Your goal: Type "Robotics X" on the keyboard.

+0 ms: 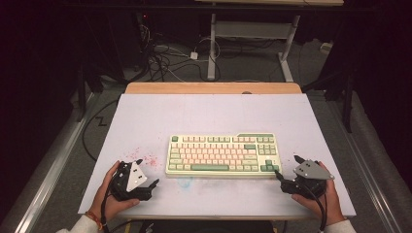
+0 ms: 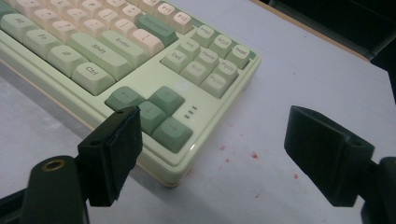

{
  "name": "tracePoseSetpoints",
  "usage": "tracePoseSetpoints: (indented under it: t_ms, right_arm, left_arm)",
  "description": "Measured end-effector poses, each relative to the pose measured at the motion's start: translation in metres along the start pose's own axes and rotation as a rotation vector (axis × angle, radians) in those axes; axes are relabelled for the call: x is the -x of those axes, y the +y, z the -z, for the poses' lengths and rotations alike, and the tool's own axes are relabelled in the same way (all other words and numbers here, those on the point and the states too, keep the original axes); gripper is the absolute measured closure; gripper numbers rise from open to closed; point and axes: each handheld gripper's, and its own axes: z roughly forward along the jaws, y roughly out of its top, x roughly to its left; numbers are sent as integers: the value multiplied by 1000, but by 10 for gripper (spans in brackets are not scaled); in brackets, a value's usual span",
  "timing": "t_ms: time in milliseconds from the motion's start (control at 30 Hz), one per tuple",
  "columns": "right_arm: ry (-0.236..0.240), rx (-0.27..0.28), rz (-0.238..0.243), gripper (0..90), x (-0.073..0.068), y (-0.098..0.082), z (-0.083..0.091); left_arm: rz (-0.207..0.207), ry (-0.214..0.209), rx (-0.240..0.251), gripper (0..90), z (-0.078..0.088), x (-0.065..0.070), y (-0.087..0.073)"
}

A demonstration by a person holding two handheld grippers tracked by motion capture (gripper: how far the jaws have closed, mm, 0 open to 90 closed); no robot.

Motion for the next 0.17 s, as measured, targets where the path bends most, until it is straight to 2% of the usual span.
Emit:
tracePoseSetpoints:
  t_ms: [167]
  right_arm:
    - [-3, -4, -7, 194, 1, -1, 0]
  left_arm:
    - [15, -1, -6, 147, -2, -2, 0]
